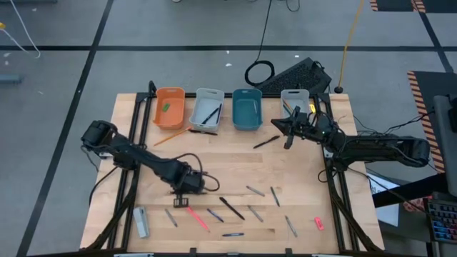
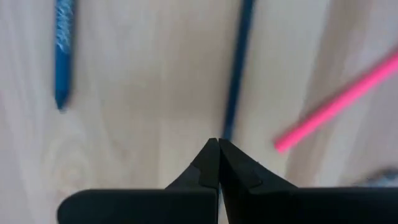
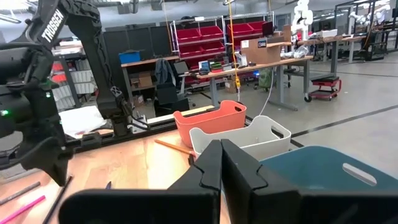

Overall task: Sort crayons/erasers/pens/pencils in bins
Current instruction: Put the dark blue colored pencil into the right gray bin

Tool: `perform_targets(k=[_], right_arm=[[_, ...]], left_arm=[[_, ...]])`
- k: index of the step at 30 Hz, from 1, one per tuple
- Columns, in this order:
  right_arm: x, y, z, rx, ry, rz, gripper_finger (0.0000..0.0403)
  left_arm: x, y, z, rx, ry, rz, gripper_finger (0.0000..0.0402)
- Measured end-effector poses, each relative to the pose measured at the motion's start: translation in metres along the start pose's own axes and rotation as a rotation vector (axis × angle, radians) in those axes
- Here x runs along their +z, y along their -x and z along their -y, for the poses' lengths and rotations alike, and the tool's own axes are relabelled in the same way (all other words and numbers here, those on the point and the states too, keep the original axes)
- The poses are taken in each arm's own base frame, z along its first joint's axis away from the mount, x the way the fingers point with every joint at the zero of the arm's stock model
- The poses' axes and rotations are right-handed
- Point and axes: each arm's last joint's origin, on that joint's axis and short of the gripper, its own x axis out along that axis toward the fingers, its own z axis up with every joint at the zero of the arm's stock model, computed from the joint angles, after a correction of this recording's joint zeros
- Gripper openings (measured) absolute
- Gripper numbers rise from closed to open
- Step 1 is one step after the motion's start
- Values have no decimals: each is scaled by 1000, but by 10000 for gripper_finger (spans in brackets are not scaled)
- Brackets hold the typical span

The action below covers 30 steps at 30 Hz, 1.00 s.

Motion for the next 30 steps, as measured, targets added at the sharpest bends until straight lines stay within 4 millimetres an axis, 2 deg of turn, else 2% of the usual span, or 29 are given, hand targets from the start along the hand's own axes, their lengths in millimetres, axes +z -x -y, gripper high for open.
perform_targets(k=[6, 9, 17, 20, 24, 30], right_arm=[[-1, 0, 0, -1, -1, -8, 0], [-1, 0, -1, 4, -1, -7, 0], [0, 0, -4, 22, 3, 0, 0], [0, 0, -4, 24, 4, 6, 0], [0, 0, -4, 23, 4, 6, 0], [0, 0, -4, 23, 3, 5, 0]], left_arm=[[-26, -7, 3, -22, 25, 14, 2], [-35, -9, 6, -89, 33, 51, 9], [-62, -16, 16, -71, -20, -56, 91], [-70, -19, 18, -64, -2, -96, 111], [-80, -20, 15, 33, 62, -136, 108], [-79, -21, 14, 102, 69, -75, 93]])
